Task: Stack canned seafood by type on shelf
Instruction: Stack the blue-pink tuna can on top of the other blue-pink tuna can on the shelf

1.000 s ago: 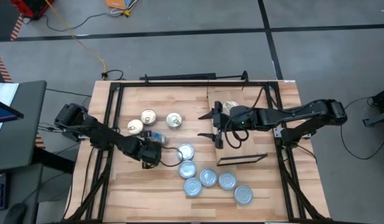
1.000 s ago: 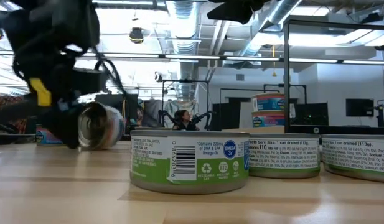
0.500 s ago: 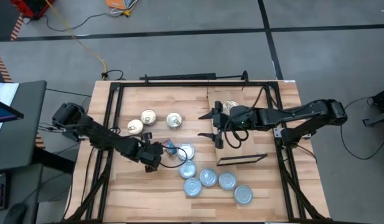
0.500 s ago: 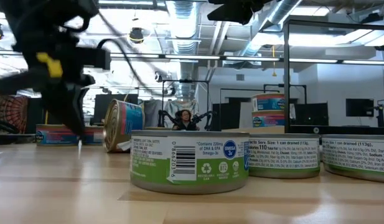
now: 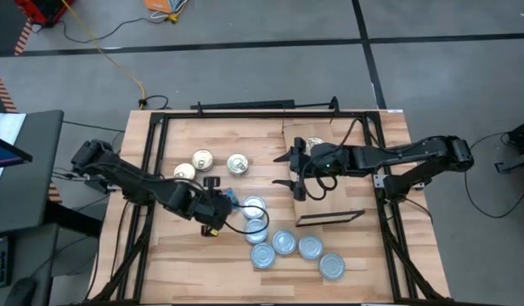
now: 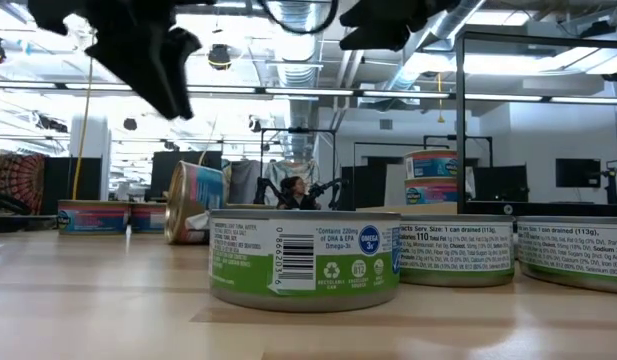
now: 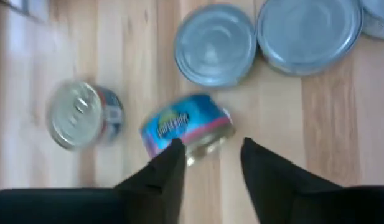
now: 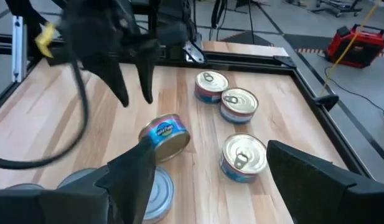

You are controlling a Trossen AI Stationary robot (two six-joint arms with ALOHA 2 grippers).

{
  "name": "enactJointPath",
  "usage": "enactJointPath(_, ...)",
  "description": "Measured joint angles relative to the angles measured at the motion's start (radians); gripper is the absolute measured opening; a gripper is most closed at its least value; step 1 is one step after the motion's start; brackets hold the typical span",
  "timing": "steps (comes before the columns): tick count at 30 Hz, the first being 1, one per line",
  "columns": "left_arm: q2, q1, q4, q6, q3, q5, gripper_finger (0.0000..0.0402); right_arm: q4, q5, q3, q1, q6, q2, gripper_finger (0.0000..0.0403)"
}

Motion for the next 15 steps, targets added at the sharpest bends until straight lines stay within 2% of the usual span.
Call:
enactJointPath(4, 0.0, 0.053, 0.012, 0.11, 0.014, -0.001, 0.0221, -0.032, 0.002, 0.0, -0.015, 0.0, 0.0, 0.0329)
enactJointPath(8, 0.0, 0.137, 0.017, 0.236, 0.014, 0.013, 0.0258, -0.157, 0.138, -0.001, -0.03, 0.017, -0.04, 0.0329)
enactJointPath(10, 0.0, 0.177, 0.026, 0.312, 0.014, 0.06, 0.0267, -0.197, 0.175, -0.003, -0.039, 0.017, -0.072, 0.0329)
enactJointPath(15, 0.0, 0.274, 0.064, 0.479, 0.014, 0.216, 0.0273, -0.206, 0.177, -0.064, -0.076, 0.02, -0.162, 0.0329)
